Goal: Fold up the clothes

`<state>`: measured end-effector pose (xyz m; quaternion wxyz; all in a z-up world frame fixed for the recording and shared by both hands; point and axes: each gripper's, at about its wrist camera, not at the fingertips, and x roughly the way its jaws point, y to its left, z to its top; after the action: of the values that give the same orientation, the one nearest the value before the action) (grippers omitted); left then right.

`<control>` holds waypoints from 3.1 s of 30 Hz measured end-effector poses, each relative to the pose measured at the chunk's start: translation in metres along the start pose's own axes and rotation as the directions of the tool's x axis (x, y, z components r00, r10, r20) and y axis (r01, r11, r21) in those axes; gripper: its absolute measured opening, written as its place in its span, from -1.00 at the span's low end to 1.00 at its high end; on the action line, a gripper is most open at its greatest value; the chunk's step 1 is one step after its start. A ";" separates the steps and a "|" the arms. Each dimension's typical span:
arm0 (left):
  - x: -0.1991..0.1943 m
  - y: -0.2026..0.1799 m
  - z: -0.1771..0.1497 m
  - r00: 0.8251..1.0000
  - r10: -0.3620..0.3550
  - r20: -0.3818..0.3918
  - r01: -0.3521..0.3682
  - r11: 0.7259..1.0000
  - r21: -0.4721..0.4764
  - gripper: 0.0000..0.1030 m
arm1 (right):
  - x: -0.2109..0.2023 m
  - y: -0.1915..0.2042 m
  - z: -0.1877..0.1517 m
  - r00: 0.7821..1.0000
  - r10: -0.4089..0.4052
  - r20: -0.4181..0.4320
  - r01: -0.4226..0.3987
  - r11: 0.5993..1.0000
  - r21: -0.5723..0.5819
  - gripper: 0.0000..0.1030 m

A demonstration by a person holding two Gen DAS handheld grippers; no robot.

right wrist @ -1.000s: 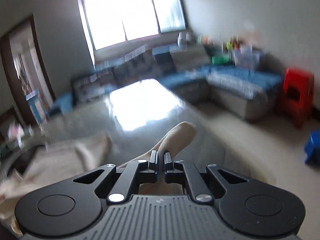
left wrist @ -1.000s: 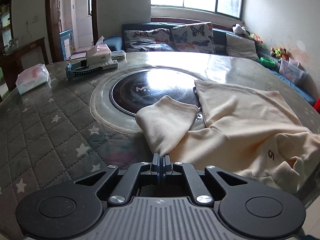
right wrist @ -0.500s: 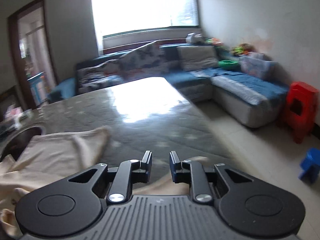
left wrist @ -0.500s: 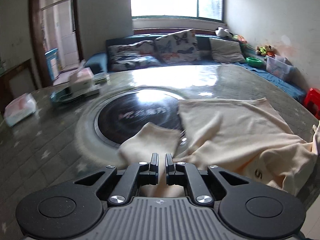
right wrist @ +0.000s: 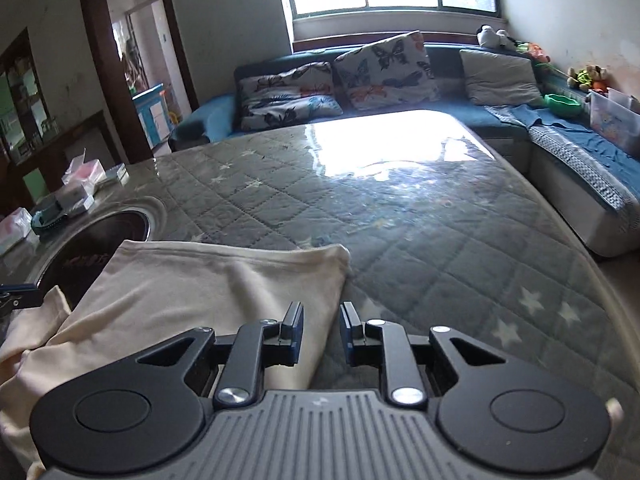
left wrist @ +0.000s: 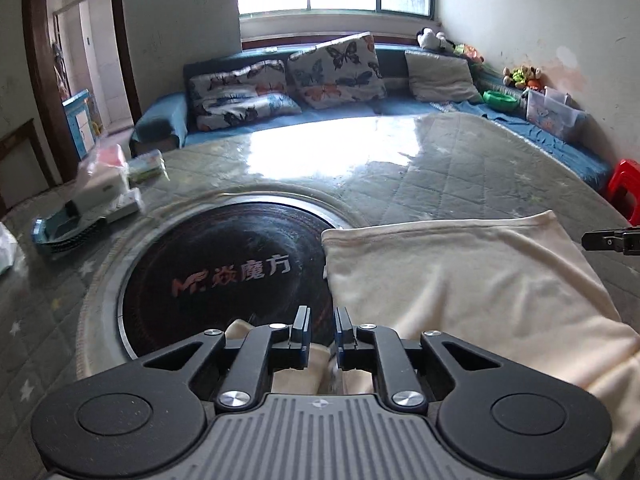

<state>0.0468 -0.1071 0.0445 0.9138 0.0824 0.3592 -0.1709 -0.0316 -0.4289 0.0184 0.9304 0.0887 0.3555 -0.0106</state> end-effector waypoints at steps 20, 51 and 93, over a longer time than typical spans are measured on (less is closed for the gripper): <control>0.079 -0.005 0.024 0.999 -0.044 -0.007 0.044 0.998 0.049 -0.85 | 0.063 0.002 0.032 0.996 0.021 -0.091 -0.024 0.999 -0.032 -0.72; 0.085 0.012 0.054 0.998 0.051 0.024 -0.052 0.998 0.045 -0.87 | 0.021 0.079 0.048 0.980 0.186 -0.075 -0.201 0.921 -0.334 -0.74; -0.003 -0.018 0.011 0.984 -0.136 0.115 0.116 0.980 0.162 -0.58 | -0.059 0.126 -0.047 0.936 0.249 -0.250 -0.345 0.795 -0.499 -0.80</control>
<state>0.0450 -0.1256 0.0542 0.9126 0.1192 0.2914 -0.2607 -0.0960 -0.2994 0.0427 0.8737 -0.1190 0.4042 0.2432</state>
